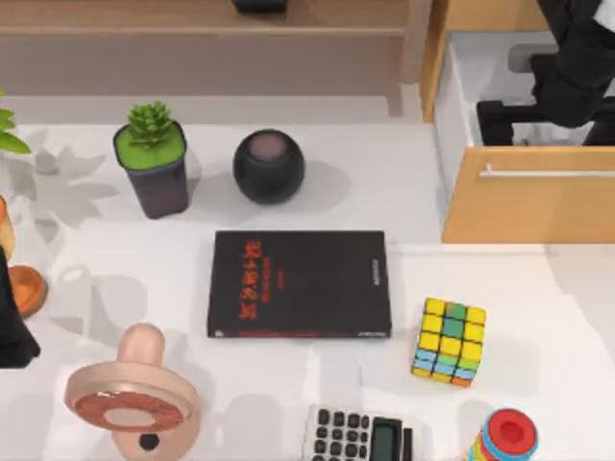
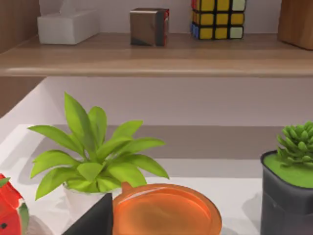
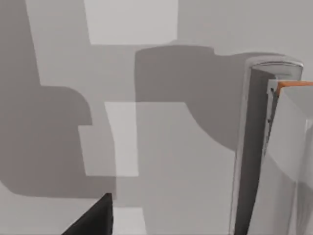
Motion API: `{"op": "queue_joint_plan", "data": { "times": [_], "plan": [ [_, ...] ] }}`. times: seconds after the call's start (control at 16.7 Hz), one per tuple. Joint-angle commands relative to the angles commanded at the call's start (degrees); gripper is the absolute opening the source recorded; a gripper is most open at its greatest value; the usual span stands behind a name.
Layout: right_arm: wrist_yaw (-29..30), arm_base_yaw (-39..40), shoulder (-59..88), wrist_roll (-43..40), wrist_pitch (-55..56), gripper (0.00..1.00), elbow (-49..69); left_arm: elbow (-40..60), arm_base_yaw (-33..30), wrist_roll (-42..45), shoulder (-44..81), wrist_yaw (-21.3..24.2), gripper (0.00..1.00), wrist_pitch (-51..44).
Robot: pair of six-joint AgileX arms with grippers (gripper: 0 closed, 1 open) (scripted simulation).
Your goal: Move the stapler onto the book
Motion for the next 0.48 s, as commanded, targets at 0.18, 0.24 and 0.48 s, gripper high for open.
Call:
{"op": "queue_joint_plan", "data": {
  "times": [0.18, 0.24, 0.48],
  "plan": [
    [0.0, 0.0, 0.0, 0.0, 0.0, 1.0, 0.0, 0.0, 0.0, 0.0, 0.0, 0.0, 1.0, 0.0],
    [0.0, 0.0, 0.0, 0.0, 0.0, 1.0, 0.0, 0.0, 0.0, 0.0, 0.0, 0.0, 1.0, 0.0],
    [0.0, 0.0, 0.0, 0.0, 0.0, 0.7, 0.0, 0.0, 0.0, 0.0, 0.0, 0.0, 1.0, 0.0]
  ]
}}
